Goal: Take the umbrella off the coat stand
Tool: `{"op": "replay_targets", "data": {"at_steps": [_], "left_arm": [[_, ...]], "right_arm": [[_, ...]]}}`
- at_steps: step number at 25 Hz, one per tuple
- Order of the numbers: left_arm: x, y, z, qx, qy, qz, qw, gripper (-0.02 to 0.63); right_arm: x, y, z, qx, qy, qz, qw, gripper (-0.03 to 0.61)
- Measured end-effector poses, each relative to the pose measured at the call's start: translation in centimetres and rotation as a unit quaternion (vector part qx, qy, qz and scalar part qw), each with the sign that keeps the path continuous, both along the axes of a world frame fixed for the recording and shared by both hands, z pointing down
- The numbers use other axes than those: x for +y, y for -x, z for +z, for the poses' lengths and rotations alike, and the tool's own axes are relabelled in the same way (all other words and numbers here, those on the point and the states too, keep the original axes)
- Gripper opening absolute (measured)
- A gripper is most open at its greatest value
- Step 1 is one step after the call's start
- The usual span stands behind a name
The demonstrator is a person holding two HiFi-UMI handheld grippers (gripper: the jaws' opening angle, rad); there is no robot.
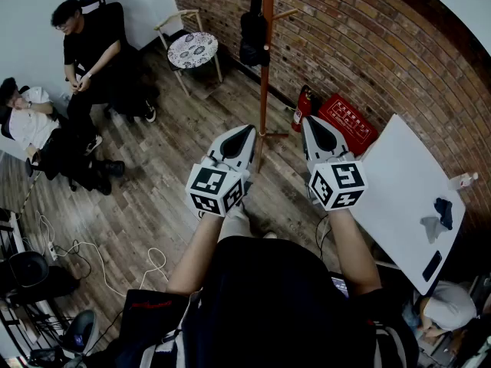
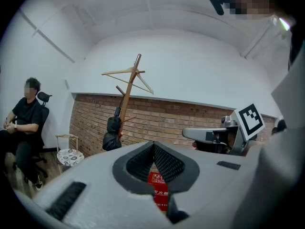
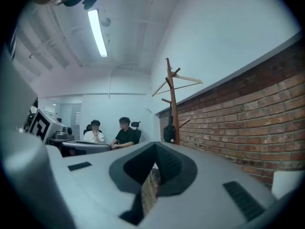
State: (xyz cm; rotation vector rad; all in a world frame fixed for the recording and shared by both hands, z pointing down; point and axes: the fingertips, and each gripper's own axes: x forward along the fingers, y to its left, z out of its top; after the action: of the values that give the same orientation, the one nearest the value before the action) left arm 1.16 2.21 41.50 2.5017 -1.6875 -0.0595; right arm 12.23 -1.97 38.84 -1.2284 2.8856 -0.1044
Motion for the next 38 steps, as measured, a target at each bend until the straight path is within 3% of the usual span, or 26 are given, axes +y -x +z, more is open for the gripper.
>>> {"op": "replay_targets", "data": {"at_steps": [17,38], "left_arm": [[0.5,0.2,-1.0,-0.002,-0.008,-0.031,0.9995,0.018],[-5.7,3.3,-0.6,0.008,0.005,-0.042,0.9991,0.018]], "right_arm": [[0.2,-1.8,0.3,-0.023,0.020,-0.020,0.999,0.029],[-6.0,0.7,0.9,-0.023,0.032,-0.022,0.999,0.029]]}}
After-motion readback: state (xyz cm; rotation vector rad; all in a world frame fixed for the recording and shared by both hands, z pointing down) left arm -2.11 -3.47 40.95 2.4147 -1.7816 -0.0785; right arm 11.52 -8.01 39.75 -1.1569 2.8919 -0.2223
